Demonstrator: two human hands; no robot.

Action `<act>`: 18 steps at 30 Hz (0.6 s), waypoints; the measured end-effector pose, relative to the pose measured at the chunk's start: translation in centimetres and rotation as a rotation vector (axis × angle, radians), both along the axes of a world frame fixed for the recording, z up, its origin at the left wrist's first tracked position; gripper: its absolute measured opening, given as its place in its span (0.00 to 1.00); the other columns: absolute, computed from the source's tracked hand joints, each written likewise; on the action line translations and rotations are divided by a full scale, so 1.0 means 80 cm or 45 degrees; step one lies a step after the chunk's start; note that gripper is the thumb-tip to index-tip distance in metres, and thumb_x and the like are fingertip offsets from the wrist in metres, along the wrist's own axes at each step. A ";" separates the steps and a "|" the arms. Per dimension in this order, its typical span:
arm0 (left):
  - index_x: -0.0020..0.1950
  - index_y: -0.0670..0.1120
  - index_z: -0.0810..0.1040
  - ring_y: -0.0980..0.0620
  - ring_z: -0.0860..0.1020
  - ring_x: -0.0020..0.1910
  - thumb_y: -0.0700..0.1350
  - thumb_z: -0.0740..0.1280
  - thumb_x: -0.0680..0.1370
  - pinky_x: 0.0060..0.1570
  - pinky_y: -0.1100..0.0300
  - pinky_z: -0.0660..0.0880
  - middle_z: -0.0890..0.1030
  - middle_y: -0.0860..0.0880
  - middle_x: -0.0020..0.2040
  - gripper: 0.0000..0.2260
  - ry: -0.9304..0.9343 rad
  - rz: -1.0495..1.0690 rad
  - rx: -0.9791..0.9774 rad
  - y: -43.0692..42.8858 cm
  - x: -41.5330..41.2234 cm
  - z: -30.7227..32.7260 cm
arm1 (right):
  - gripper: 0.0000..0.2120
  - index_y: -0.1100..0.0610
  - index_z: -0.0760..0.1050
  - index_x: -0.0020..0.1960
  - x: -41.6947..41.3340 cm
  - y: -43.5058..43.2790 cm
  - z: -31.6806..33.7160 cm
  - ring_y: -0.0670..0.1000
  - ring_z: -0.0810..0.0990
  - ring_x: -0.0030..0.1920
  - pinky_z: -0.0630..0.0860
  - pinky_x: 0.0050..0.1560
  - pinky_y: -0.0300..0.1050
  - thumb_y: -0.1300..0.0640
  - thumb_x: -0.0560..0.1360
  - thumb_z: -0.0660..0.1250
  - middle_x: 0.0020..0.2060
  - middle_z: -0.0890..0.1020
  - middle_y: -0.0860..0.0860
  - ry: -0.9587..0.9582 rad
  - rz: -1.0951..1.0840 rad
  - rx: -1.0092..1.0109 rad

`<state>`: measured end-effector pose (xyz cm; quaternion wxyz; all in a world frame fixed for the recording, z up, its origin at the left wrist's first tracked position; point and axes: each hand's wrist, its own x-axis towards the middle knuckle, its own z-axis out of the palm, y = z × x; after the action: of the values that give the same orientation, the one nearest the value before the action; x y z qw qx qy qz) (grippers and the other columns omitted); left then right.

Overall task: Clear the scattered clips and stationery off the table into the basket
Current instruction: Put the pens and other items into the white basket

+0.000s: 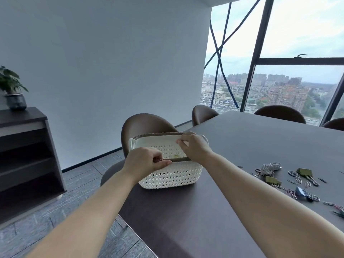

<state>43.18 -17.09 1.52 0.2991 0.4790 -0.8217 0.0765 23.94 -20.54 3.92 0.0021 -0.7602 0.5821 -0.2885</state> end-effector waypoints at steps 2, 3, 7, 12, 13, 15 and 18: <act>0.28 0.53 0.67 0.64 0.66 0.27 0.79 0.46 0.59 0.31 0.64 0.64 0.69 0.57 0.26 0.31 0.036 -0.019 0.032 -0.001 0.000 0.001 | 0.14 0.50 0.78 0.58 -0.004 0.003 -0.002 0.51 0.76 0.61 0.62 0.67 0.47 0.53 0.79 0.56 0.59 0.80 0.48 -0.030 0.029 -0.009; 0.27 0.53 0.66 0.64 0.66 0.27 0.79 0.48 0.59 0.31 0.64 0.64 0.69 0.57 0.25 0.30 0.053 -0.020 0.045 0.000 0.000 0.001 | 0.15 0.50 0.76 0.61 -0.004 0.005 -0.002 0.52 0.75 0.61 0.62 0.66 0.46 0.53 0.79 0.55 0.59 0.80 0.48 -0.067 0.040 0.016; 0.24 0.54 0.63 0.63 0.67 0.27 0.74 0.53 0.62 0.32 0.64 0.65 0.69 0.56 0.25 0.24 0.072 -0.003 0.117 0.002 0.000 0.001 | 0.18 0.46 0.70 0.66 -0.004 0.011 -0.006 0.54 0.71 0.65 0.63 0.69 0.50 0.48 0.79 0.50 0.63 0.77 0.51 -0.082 0.071 0.174; 0.26 0.53 0.61 0.62 0.67 0.28 0.73 0.53 0.65 0.29 0.65 0.62 0.68 0.56 0.26 0.24 -0.005 0.001 0.116 0.008 0.000 0.007 | 0.18 0.49 0.68 0.68 -0.012 0.031 -0.011 0.53 0.65 0.70 0.60 0.72 0.54 0.51 0.80 0.51 0.68 0.71 0.49 -0.044 0.128 0.148; 0.27 0.53 0.62 0.59 0.67 0.29 0.71 0.56 0.67 0.29 0.66 0.61 0.68 0.56 0.27 0.23 -0.051 0.007 0.119 0.009 -0.001 0.009 | 0.18 0.50 0.68 0.68 -0.015 0.038 -0.011 0.53 0.64 0.71 0.61 0.71 0.54 0.52 0.79 0.52 0.68 0.71 0.48 -0.069 0.130 0.108; 0.32 0.53 0.69 0.55 0.71 0.33 0.63 0.62 0.73 0.32 0.64 0.63 0.73 0.56 0.32 0.17 -0.119 -0.001 0.071 0.014 -0.004 0.011 | 0.17 0.51 0.69 0.66 -0.026 0.056 -0.008 0.53 0.69 0.67 0.66 0.67 0.52 0.55 0.78 0.55 0.66 0.72 0.49 -0.150 0.092 0.021; 0.50 0.46 0.78 0.51 0.78 0.45 0.53 0.67 0.74 0.50 0.57 0.73 0.81 0.50 0.46 0.12 -0.085 -0.059 -0.115 0.027 -0.019 0.012 | 0.17 0.51 0.66 0.66 -0.053 0.080 -0.007 0.54 0.75 0.60 0.71 0.60 0.48 0.60 0.78 0.53 0.62 0.76 0.50 -0.222 0.025 -0.034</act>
<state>41.63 -14.91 2.52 0.2946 0.4429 -0.8379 0.1226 19.69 -14.11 3.34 0.0457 -0.7379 0.5684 -0.3612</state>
